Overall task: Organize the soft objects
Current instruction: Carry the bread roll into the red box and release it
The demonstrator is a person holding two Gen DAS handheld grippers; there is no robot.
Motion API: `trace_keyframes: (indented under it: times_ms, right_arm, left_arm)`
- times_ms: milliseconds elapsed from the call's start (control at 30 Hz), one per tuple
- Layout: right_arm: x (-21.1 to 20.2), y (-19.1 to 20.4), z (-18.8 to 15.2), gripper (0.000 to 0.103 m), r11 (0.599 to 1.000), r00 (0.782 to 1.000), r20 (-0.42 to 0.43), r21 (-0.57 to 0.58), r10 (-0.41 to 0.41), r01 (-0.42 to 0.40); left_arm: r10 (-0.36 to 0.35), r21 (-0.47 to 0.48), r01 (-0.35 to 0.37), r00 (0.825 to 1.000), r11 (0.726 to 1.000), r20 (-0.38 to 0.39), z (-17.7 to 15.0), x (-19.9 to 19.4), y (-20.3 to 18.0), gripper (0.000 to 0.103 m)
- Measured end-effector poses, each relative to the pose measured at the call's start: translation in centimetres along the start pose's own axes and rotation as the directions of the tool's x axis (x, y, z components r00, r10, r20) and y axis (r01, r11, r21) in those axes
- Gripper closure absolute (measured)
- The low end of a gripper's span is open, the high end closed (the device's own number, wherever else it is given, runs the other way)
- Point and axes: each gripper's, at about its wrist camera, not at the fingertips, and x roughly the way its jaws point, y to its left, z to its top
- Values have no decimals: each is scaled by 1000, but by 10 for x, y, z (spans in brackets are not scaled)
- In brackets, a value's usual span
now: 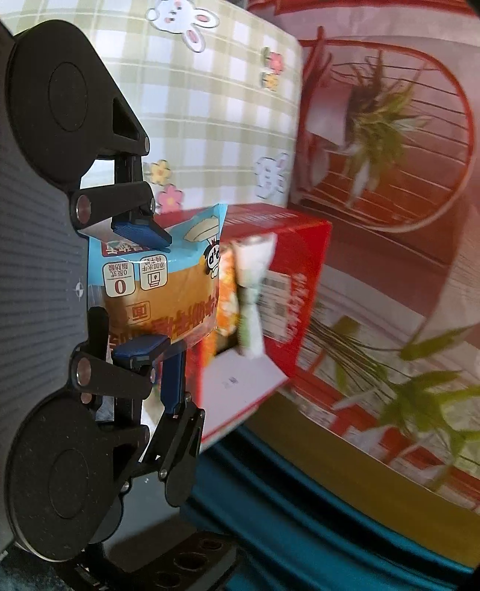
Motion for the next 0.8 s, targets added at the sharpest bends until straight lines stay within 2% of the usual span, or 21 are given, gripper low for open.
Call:
trace_keyframes:
  times_ms: [267,500,800]
  right_arm:
    - [-24,-20,18,36,997,995,101,-66,-27,34]
    - [-25,-57,27,36,993,986,144,-69,-84,95]
    - [7,-102,27,36,986,982,113,-50,-150,156]
  left_arm:
    - [16,22,-17,999,1000,42,30,13,-28,49]
    - [44,71,-48,998,996,50,62,54,-43,49]
    - [112,82,-113,994,990,11,76,108,-39,49]
